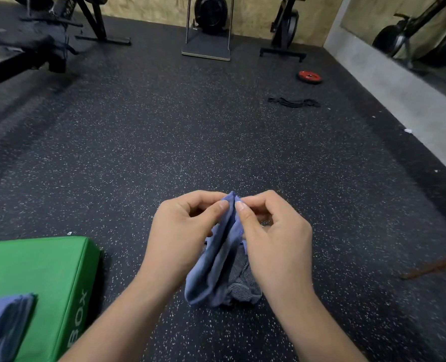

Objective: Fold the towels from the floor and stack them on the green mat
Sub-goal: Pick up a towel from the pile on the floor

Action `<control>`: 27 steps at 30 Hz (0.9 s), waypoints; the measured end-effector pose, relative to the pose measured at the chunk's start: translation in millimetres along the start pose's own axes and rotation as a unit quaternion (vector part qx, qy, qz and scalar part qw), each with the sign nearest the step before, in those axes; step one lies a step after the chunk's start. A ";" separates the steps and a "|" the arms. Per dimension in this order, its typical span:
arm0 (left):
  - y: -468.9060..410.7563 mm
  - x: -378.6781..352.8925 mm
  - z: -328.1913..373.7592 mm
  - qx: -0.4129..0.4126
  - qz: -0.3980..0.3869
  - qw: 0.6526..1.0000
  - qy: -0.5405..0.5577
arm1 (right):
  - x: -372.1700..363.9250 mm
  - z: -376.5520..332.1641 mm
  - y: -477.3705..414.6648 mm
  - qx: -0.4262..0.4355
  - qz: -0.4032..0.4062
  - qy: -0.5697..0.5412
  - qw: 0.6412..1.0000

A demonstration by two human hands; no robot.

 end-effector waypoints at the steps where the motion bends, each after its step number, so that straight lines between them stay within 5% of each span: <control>1: -0.3 0.1 -0.6 0.002 0.005 1.000 -0.006 | 0.4 0.1 0.2 0.000 0.005 -0.001 1.000; 17: 3.3 -1.5 1.6 -0.025 0.044 0.999 -0.010 | -10.8 5.0 4.8 0.106 -0.031 0.045 0.993; 27: -1.6 5.1 3.1 -0.052 0.017 0.999 -0.002 | -5.5 -4.5 3.3 0.063 -0.087 -0.045 0.993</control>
Point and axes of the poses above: each hand's wrist, its own y-axis away from the middle knuckle, its own x-axis out of the back of the hand, z = x × y, the point moved 1 cm from there along -y, towards the middle knuckle, and after that the axes turned 14 degrees about -y, right-handed, at the moved point
